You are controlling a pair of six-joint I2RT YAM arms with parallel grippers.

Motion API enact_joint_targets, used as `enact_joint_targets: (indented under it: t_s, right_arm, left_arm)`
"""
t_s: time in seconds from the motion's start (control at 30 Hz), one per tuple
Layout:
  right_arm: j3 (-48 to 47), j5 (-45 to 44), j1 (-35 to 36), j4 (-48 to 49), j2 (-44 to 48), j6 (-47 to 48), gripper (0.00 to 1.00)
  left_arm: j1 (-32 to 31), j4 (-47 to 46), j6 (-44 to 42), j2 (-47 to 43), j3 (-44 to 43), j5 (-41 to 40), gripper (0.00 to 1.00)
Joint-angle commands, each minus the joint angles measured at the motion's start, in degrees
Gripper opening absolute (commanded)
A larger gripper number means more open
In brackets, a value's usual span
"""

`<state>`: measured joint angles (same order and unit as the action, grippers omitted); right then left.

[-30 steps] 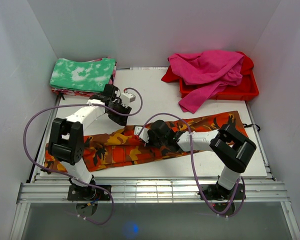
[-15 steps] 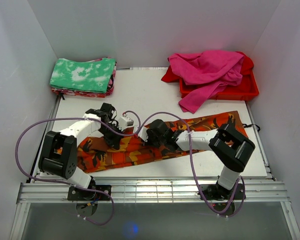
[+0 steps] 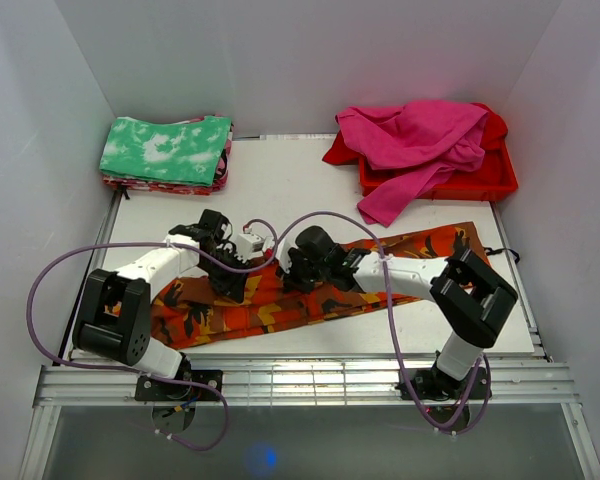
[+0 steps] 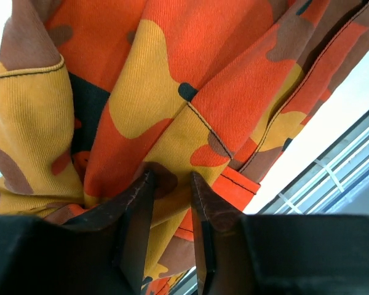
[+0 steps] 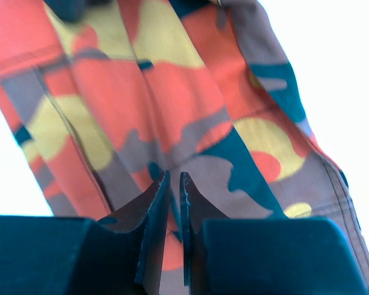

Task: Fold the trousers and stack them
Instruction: Fold the trousers

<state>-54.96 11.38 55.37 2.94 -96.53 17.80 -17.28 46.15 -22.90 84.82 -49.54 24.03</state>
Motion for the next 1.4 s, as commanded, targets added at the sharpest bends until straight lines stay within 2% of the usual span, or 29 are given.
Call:
enact_joint_targets:
  t_s: [0.0, 0.23, 0.47, 0.63, 0.97, 1.13, 1.2, 1.3, 1.33, 1.37]
  right_arm:
    - [-3.31, 5.67, 0.26, 2.59, -0.49, -2.95, 0.18]
    - [-3.84, 4.71, 0.35, 3.65, -7.52, -2.16, 0.17]
    - [-1.74, 2.69, 0.79, 4.00, -10.17, -0.58, 0.12]
    - [-1.55, 2.25, 1.14, 4.27, -10.17, -0.66, 0.13]
    - [-1.73, -1.71, 1.31, 3.83, -10.26, -1.10, 0.12]
    - [-1.91, -4.61, 1.32, 3.39, -11.31, -1.45, 0.11]
    - [-2.17, -5.04, 1.31, 3.30, -11.66, -1.80, 0.09]
    - [-1.91, -6.01, 1.31, 3.56, -11.05, -2.33, 0.09]
    - [-1.73, -6.28, 1.31, 3.48, -9.83, -2.42, 0.10]
    - [-1.47, -6.37, 1.23, 3.22, -9.03, -2.33, 0.15]
  left_arm:
    - [0.05, -1.50, 0.75, -0.62, -0.47, -2.41, 0.42]
    - [5.32, -0.89, 4.25, -1.41, -5.39, -1.87, 0.48]
    - [5.50, -1.94, 5.67, -2.29, -10.22, -8.38, 0.55]
    - [5.06, -0.36, 5.76, 1.48, -11.54, -7.69, 0.54]
    - [-1.18, 2.10, 4.00, 3.17, -4.96, -14.88, 0.50]
    - [-1.35, 4.29, 3.29, 0.44, -3.46, -18.49, 0.61]
    - [-1.27, 4.39, 4.70, 0.52, -3.20, -19.81, 0.61]
    - [-1.27, 2.46, 5.84, 1.57, -2.23, -20.25, 0.42]
    - [-1.27, 1.84, 6.19, 2.02, -1.88, -20.17, 0.29]
    - [-1.18, 1.40, 6.63, 2.46, -1.96, -19.21, 0.24]
